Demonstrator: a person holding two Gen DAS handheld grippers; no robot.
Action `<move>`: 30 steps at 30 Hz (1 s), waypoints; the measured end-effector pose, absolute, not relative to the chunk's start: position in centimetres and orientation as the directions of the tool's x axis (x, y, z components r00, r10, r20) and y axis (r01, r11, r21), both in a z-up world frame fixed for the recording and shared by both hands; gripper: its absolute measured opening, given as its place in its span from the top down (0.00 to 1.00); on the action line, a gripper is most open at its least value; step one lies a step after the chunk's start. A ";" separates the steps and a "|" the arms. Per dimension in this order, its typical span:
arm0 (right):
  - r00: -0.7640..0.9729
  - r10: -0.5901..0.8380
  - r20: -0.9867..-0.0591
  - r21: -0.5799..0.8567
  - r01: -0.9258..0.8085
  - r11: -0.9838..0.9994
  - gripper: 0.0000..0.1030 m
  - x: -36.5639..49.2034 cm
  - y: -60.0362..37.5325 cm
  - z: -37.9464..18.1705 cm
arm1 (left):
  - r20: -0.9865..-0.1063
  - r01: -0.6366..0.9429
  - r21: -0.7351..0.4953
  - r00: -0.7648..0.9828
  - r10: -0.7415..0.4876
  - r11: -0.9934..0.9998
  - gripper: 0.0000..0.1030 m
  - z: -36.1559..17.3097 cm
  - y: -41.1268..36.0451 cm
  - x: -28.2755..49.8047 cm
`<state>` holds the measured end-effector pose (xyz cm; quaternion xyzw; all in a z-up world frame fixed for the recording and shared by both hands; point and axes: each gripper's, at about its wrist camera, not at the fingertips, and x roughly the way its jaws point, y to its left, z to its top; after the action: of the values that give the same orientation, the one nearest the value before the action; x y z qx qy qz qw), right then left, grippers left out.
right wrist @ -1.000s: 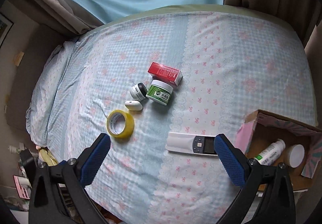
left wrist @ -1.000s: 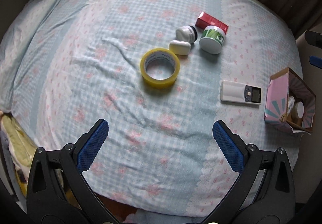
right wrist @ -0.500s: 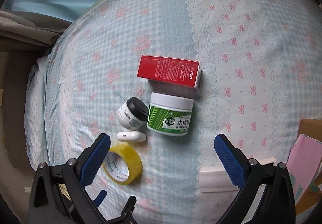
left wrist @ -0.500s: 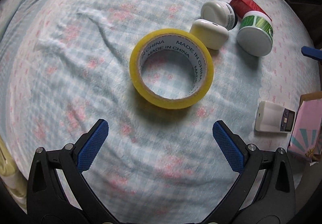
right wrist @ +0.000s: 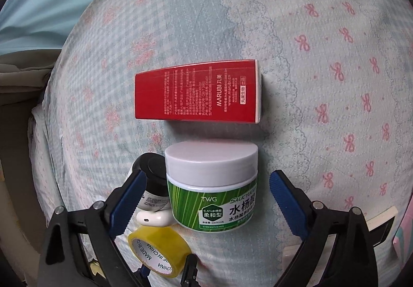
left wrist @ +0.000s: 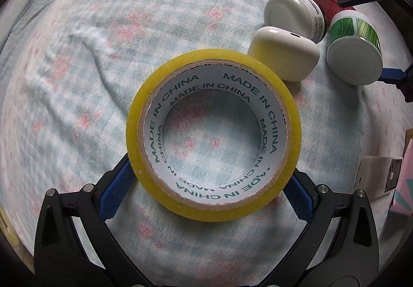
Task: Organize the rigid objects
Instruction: 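Grasp the yellow tape roll with the left tool while the right tool grasps the green TWG jar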
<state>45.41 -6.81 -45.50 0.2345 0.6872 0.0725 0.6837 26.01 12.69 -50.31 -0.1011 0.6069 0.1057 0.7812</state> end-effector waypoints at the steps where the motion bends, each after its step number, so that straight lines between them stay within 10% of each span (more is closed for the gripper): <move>1: 0.041 0.426 -0.904 0.424 0.231 0.876 0.10 45.4 -6.8 -45.7 | -0.968 -0.281 -0.022 0.244 0.050 0.959 0.00 -50.3 12.6 26.1; 12: 0.025 0.433 -0.901 0.421 0.296 0.858 0.33 45.7 -7.5 -46.9 | -0.957 -0.246 0.019 0.277 0.089 0.969 0.01 -49.8 11.0 29.2; 30: 0.048 0.424 -0.904 0.423 0.244 0.873 0.34 45.0 -7.2 -45.1 | -0.946 -0.256 -0.019 0.318 0.065 0.966 0.05 -48.2 11.2 28.0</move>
<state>45.01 -7.24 -45.15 0.2432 0.6869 0.0663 0.6817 27.96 11.23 -48.20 -0.0829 0.5755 0.0996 0.8074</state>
